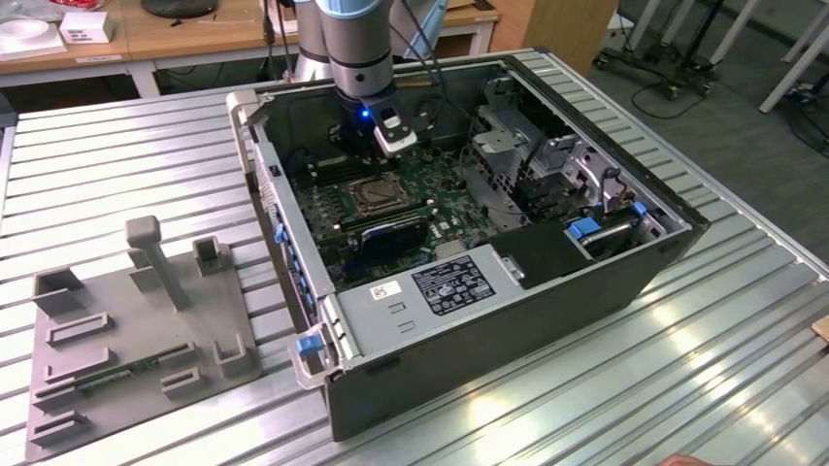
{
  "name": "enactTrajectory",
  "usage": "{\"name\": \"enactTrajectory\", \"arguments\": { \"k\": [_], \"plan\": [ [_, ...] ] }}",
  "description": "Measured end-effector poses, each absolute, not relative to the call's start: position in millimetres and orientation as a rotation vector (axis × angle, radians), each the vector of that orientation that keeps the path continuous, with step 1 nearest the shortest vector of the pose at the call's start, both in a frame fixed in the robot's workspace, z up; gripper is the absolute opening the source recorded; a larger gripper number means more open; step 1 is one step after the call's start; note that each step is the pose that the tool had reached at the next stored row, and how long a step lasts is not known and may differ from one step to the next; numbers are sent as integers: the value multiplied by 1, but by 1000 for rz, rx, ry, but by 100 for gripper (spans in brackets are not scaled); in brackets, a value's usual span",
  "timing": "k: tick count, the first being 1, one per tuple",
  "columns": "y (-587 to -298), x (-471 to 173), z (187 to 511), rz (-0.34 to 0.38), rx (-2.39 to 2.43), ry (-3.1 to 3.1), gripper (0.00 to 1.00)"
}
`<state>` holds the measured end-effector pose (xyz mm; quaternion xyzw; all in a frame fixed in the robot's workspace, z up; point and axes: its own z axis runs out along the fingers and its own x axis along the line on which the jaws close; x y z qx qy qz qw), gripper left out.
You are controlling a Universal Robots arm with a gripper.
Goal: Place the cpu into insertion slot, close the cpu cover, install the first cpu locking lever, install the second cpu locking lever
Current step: 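Install the first cpu locking lever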
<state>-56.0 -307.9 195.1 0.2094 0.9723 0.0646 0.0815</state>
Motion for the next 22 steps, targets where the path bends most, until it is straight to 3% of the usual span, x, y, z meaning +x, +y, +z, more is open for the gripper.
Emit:
{"name": "enactTrajectory", "arguments": {
  "k": [5,22],
  "plan": [
    [-308,-56,191,167,618,2906,10],
    [-308,-56,200,176,619,2906,10]
  ]
}}
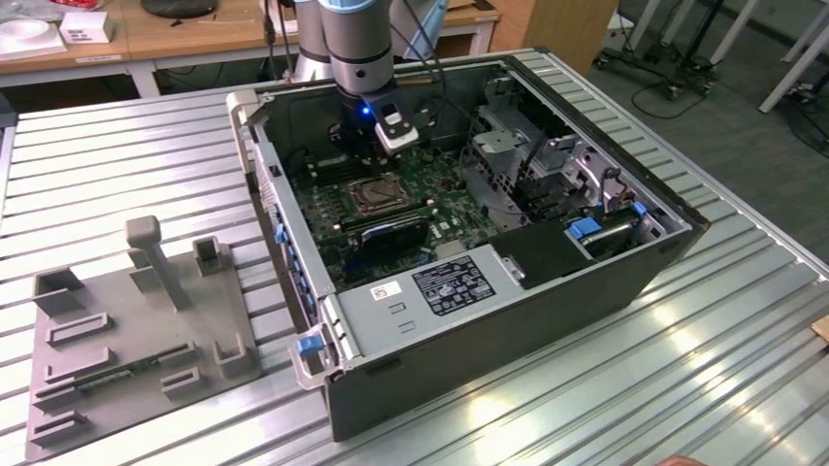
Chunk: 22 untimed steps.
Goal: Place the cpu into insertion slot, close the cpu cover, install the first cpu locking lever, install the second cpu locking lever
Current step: 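Install the first cpu locking lever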
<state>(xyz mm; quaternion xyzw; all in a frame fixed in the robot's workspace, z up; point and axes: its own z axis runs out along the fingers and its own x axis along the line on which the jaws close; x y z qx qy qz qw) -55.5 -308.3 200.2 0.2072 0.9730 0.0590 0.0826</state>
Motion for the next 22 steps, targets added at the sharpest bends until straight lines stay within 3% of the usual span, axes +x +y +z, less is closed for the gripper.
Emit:
{"name": "enactTrajectory", "arguments": {
  "k": [4,22],
  "plan": [
    [-310,-55,200,208,623,2907,10],
    [-311,-55,197,215,600,2896,10]
  ]
}}
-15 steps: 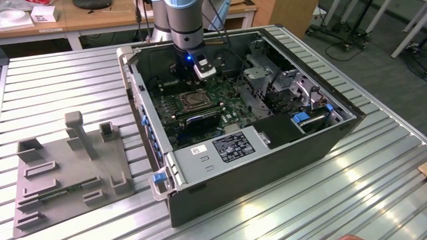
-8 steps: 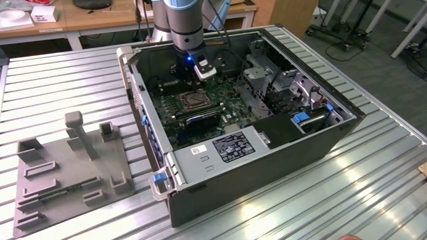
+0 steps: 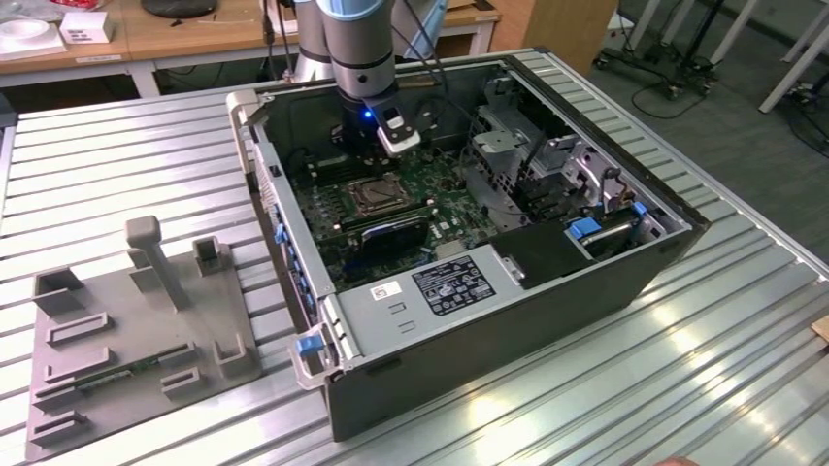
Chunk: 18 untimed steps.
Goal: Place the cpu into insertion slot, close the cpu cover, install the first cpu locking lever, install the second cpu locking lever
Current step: 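Install the first cpu locking lever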
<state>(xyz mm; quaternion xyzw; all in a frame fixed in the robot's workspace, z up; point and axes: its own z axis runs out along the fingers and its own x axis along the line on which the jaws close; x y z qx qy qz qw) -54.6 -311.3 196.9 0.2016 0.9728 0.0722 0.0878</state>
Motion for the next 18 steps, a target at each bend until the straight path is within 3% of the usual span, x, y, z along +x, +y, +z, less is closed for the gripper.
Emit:
{"name": "enactTrajectory", "arguments": {
  "k": [18],
  "plan": [
    [-311,-55,195,221,583,2882,10]
  ]
}}
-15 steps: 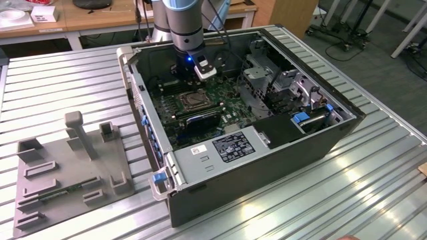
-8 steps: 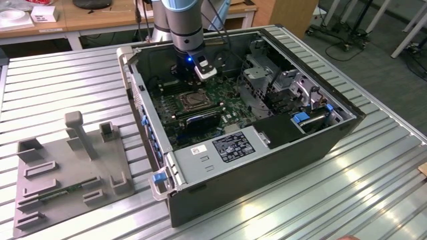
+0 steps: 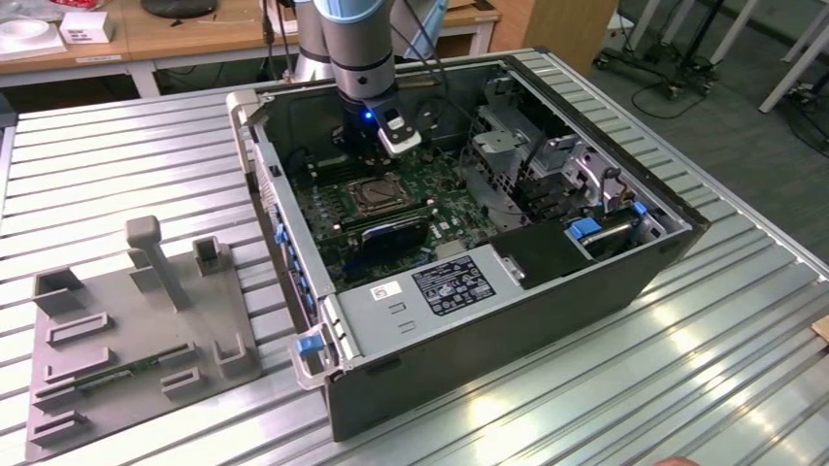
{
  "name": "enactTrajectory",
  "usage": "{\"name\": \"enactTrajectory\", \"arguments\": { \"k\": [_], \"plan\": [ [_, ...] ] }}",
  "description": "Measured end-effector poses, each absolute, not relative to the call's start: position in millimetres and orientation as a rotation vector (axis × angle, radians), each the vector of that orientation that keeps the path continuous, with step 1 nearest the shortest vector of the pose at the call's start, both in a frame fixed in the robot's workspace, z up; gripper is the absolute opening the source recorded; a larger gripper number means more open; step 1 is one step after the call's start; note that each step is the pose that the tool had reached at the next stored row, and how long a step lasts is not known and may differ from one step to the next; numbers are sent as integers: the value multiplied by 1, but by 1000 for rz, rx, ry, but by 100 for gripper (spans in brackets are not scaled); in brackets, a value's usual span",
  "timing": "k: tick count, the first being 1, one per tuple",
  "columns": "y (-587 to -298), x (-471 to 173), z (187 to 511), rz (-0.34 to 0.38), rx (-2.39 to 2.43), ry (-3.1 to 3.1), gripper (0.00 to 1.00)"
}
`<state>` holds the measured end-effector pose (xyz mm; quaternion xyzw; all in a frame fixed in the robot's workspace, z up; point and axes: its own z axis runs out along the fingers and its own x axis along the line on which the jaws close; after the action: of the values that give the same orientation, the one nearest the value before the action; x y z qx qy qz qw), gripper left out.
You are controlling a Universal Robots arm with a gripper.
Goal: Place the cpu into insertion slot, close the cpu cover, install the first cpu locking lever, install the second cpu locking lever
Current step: 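Install the first cpu locking lever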
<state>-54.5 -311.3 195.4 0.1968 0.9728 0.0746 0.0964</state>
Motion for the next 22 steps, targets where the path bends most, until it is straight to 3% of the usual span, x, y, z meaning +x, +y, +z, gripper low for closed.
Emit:
{"name": "enactTrajectory", "arguments": {
  "k": [22],
  "plan": [
    [-311,-54,199,228,583,2881,10]
  ]
}}
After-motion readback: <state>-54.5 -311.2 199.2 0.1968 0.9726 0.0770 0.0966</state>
